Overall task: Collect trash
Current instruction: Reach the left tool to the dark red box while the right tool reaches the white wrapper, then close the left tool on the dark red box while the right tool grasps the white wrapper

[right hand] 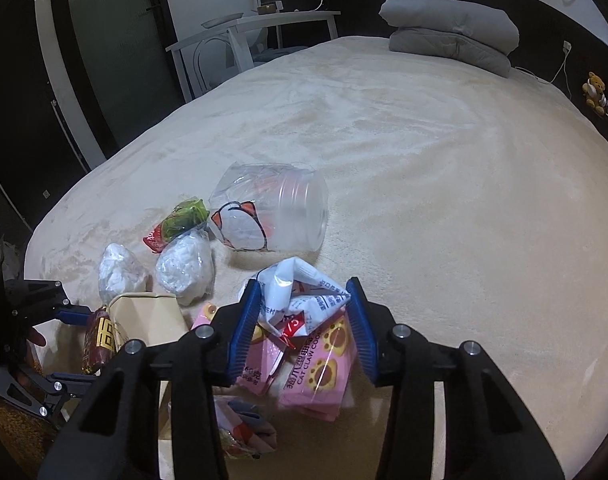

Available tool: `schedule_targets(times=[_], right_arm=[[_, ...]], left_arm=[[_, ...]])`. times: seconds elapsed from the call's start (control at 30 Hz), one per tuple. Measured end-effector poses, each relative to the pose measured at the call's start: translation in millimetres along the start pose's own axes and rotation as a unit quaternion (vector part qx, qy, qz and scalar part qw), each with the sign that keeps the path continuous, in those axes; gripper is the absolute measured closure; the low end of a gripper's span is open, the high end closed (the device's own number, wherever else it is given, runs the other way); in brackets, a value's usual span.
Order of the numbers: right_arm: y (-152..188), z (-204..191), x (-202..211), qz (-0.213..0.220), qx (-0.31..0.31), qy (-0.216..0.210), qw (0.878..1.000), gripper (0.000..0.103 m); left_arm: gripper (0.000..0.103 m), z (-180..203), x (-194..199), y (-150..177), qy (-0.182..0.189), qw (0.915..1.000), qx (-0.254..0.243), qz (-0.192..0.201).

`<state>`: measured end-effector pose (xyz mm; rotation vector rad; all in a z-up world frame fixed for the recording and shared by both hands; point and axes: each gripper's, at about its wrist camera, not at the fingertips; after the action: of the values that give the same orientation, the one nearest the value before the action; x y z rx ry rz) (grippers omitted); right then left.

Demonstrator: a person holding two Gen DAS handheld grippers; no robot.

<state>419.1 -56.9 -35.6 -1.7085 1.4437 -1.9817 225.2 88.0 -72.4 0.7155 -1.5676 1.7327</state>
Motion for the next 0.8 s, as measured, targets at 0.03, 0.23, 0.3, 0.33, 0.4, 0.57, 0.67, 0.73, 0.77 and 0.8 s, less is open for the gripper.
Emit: schedule_targets(times=[0.03, 0.23, 0.3, 0.33, 0.4, 0.57, 0.67, 0.73, 0.77, 0.8], right_arm=[[-0.3, -0.4, 3.7, 0.005, 0.000, 0.001, 1.000, 0.060], [-3.7, -4.1, 26.5, 0.024, 0.000, 0.010, 1.000, 0.061], [-2.5, -4.6, 36.0, 0.028, -0.005, 0.013, 1.000, 0.061], [-1.5, -4.8, 41.2, 0.031, -0.007, 0.015, 0.999, 0.062], [1.6, -5.4, 53.0, 0.037, -0.014, 0.019, 0.999, 0.062], [10.5, -7.7, 83.8, 0.051, -0.030, 0.025, 0.998, 0.062], [17.7, -11.8, 102.6, 0.059, -0.035, 0.025, 0.997, 0.063], [22.3, -15.3, 115.2, 0.063, -0.038, 0.024, 0.997, 0.063], [24.9, -17.7, 121.8, 0.067, -0.039, 0.023, 0.997, 0.063], [27.1, -20.4, 128.3, 0.069, -0.041, 0.022, 0.997, 0.063]], left_arm=[[0.043, -0.6, 2.3, 0.1, 0.000, 1.0000, 0.002, 0.003], [0.043, -1.2, 16.7, 1.4, -0.002, 0.9998, 0.011, 0.018], [0.043, 0.2, 21.7, 2.8, -0.003, 0.9996, 0.013, 0.023], [0.043, 1.1, 24.7, 3.2, -0.003, 0.9995, 0.014, 0.027], [0.043, 1.4, 29.0, 3.4, -0.002, 0.9993, 0.017, 0.033], [0.043, 7.5, 45.1, 5.8, -0.005, 0.9985, 0.021, 0.051], [0.043, 11.6, 56.1, 8.3, -0.007, 0.9977, 0.026, 0.062], [0.043, 16.0, 63.6, 9.9, -0.008, 0.9972, 0.027, 0.070], [0.043, 18.2, 66.3, 10.0, -0.008, 0.9969, 0.028, 0.073], [0.043, 21.2, 68.8, 10.9, -0.007, 0.9968, 0.029, 0.075]])
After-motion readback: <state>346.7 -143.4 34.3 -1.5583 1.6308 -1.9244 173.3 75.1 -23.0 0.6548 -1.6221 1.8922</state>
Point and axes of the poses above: each gripper's, at about its wrist camera, not at the fingertips, and x roughly against the way its jaws point, z to its right, y to its underside, and after that the axes turned 3 degrees about z, right-handed
